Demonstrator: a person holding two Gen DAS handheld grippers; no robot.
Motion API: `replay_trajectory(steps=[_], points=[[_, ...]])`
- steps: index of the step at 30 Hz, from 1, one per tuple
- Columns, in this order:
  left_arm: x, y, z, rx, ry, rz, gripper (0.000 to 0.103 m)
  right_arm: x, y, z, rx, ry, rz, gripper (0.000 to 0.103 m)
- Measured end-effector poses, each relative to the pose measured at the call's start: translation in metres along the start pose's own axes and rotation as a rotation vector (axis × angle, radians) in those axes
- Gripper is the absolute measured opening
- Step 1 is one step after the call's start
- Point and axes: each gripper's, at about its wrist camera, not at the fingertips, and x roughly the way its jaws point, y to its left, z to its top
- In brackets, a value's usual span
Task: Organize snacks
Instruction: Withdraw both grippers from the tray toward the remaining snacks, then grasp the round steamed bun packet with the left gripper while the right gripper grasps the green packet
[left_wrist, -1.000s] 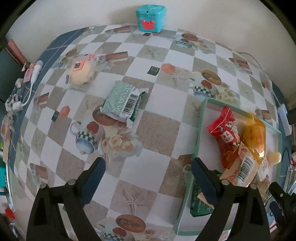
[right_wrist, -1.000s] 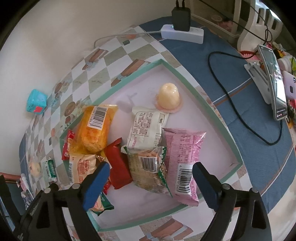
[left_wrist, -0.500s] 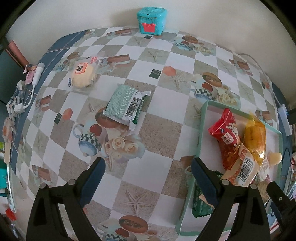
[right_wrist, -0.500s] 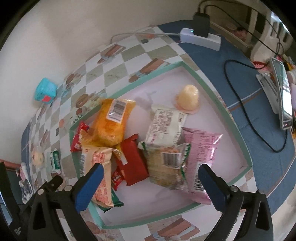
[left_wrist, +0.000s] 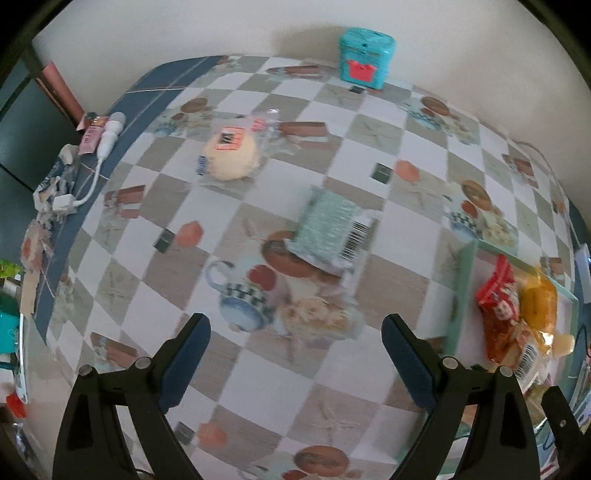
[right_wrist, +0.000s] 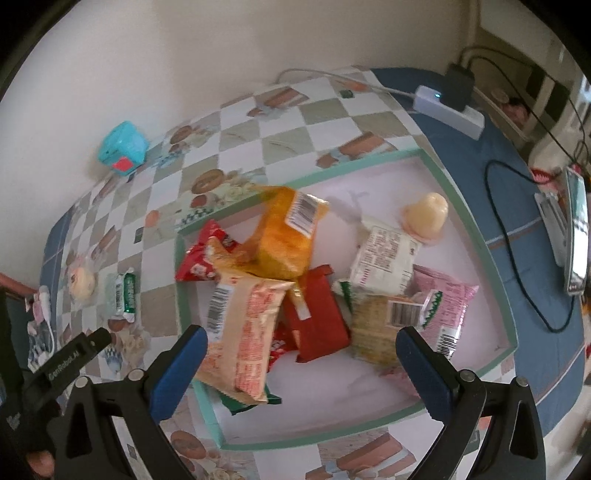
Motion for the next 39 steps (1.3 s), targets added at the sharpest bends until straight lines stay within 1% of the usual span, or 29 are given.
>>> replay_trajectory(steps=[4,8,11,17,23,28,33,39], points=[[0.000,0.017,0.005,-0.006,-0.016,0.042,0.094,-0.001,0.013,-0.002,-0.037,-0.011,0.007,0.103],[0.001,0.036,0.009,-0.034,-0.021,0.082,0.094,-0.002,0.025,-0.005,-0.072,-0.018,0.007,0.103],[0.003,0.050,0.011,-0.066,-0.014,0.068,0.094,-0.001,0.034,-0.008,-0.086,-0.019,0.015,0.103],[0.004,0.066,0.017,-0.095,-0.018,0.071,0.094,-0.001,0.052,-0.012,-0.114,-0.033,0.017,0.103],[0.006,0.089,0.022,-0.139,-0.013,0.072,0.094,-0.001,0.069,-0.013,-0.114,-0.045,0.047,0.103],[0.011,0.112,0.030,-0.183,-0.001,0.053,0.094,0.000,0.091,-0.013,-0.154,-0.063,0.058,0.103],[0.015,0.133,0.039,-0.215,-0.004,0.065,0.094,0.006,0.118,-0.013,-0.182,-0.060,0.086,0.103],[0.027,0.157,0.050,-0.249,0.012,0.064,0.094,0.017,0.148,-0.015,-0.226,-0.051,0.088,0.103]])
